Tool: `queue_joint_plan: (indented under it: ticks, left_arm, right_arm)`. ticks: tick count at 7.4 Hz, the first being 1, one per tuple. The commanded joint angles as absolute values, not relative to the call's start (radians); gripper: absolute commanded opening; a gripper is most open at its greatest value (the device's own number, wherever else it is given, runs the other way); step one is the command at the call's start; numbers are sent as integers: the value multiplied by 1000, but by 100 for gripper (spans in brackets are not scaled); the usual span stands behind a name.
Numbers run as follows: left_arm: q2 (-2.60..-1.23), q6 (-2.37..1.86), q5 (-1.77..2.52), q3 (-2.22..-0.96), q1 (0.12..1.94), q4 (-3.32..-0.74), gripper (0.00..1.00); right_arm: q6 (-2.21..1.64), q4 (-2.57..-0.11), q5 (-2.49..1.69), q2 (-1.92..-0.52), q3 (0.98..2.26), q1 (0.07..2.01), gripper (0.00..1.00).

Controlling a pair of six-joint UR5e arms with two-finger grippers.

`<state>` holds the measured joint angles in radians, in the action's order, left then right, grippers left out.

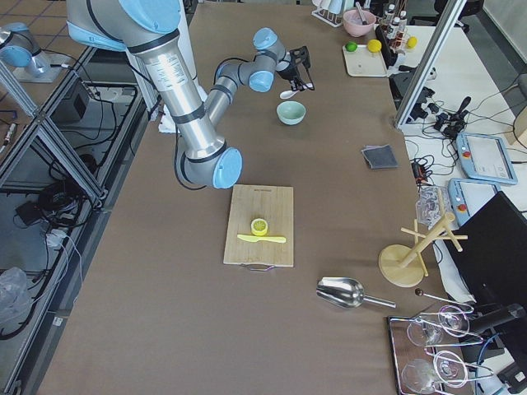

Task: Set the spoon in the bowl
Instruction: 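Lower the spoon into the bowl and open the right gripper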

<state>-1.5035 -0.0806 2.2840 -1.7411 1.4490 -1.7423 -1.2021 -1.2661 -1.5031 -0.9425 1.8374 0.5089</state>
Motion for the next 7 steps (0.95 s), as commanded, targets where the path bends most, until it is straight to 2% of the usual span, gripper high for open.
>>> queue_joint_plan:
  ticks: [1,2,7]
  left_arm:
    - [-1486,-95,2290,-1750,1447,-1743,98]
    - [-1488,-95,2292,-1743,1445,-1743,98]
    - [-1493,-92,2292,-1733,1445,-1743,98]
  right_arm:
    - [-1200,-1258,-1444,-893,1763,488,0]
    - [-1200,-1255,-1430,-852,1696,483,0]
    - [-1197,-1252,-1362,-838,1606,456,0]
